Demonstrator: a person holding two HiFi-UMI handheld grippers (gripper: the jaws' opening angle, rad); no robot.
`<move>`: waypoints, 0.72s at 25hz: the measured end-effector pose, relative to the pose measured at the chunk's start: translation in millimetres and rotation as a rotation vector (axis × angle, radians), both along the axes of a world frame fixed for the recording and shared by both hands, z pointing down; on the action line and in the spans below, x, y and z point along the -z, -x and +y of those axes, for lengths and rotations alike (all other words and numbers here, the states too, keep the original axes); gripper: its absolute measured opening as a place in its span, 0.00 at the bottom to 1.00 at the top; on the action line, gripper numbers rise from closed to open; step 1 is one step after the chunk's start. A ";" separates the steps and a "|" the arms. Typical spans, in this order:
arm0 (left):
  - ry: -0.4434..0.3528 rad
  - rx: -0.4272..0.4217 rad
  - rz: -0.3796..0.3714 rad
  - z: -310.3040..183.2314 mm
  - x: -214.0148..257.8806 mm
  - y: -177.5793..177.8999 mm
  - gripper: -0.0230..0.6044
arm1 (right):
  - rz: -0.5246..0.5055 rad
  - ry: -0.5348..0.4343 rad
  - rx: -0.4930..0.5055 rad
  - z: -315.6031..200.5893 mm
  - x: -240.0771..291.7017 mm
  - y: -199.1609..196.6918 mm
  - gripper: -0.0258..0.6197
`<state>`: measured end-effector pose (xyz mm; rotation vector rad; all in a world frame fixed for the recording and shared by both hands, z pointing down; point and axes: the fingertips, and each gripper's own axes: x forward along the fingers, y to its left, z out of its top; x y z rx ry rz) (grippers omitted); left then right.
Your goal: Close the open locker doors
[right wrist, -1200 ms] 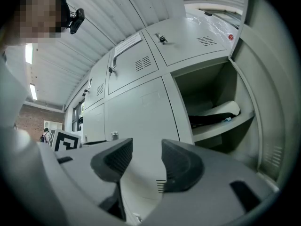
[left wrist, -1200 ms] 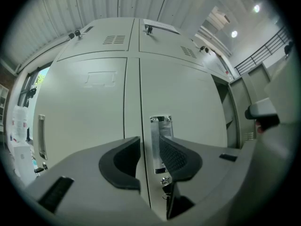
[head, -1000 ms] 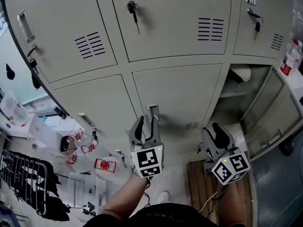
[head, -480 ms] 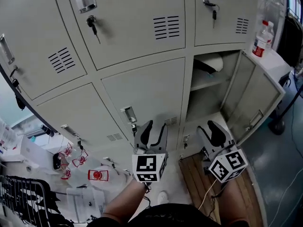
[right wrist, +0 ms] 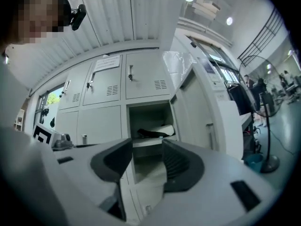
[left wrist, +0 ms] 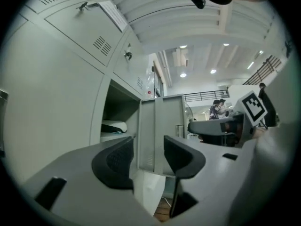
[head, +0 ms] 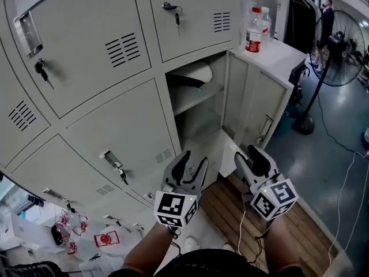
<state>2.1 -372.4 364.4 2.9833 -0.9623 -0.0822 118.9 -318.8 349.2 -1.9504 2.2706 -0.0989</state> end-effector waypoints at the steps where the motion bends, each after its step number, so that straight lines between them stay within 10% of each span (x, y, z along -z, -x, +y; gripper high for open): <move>1: -0.001 -0.030 -0.001 3.3 0.3 -7.4 0.34 | -0.001 -0.001 -0.023 3.7 -0.2 -6.2 0.32; 18: 0.003 -0.389 -0.035 38.8 -4.2 -57.5 0.34 | -0.027 -0.003 -0.387 45.9 -7.9 -81.1 0.32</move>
